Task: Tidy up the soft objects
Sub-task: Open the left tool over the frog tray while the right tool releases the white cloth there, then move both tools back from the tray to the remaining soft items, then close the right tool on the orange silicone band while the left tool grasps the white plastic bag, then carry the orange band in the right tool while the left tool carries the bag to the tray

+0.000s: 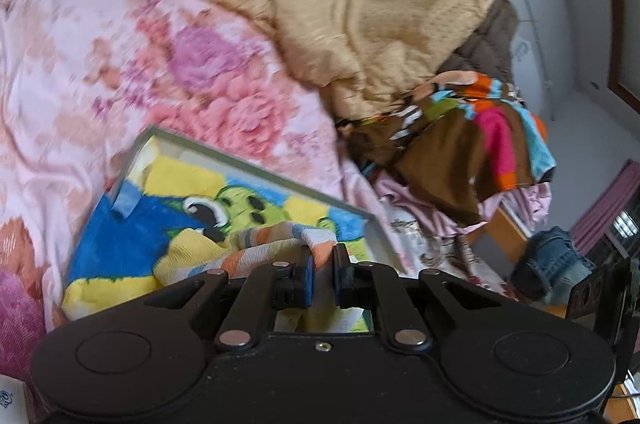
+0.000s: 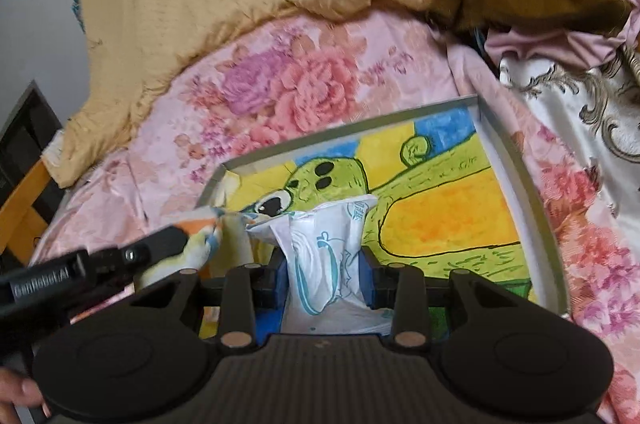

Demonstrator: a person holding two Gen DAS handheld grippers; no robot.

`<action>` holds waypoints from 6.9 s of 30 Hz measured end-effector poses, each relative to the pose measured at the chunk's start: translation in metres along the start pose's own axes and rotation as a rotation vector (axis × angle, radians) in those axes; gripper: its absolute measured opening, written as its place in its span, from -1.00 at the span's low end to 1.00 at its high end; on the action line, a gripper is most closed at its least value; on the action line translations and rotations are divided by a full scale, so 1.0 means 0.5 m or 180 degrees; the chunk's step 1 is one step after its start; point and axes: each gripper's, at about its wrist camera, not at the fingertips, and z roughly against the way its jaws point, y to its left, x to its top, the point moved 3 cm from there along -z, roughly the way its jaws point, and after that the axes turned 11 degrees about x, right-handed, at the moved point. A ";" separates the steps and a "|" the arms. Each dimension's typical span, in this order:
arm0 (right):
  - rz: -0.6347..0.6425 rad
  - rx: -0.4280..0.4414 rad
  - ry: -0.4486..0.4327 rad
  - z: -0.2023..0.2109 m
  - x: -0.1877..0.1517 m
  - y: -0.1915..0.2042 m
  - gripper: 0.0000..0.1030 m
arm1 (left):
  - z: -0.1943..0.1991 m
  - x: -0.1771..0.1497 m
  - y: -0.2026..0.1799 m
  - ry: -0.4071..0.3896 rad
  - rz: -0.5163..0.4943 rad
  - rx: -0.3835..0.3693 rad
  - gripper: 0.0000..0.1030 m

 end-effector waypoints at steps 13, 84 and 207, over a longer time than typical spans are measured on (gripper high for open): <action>0.0140 -0.0274 0.0348 -0.067 -0.005 0.031 0.07 | -0.029 -0.049 0.034 0.0334 -0.0181 0.0632 -0.43; 0.0860 -0.0653 -0.0594 0.558 -0.429 0.109 1.00 | 0.476 -0.360 -0.107 -0.0306 -0.1227 0.0231 0.98; 0.0623 0.0060 -0.1083 0.449 -0.306 0.063 -0.61 | 0.348 -0.313 -0.193 0.0146 -0.0983 -0.0586 -0.91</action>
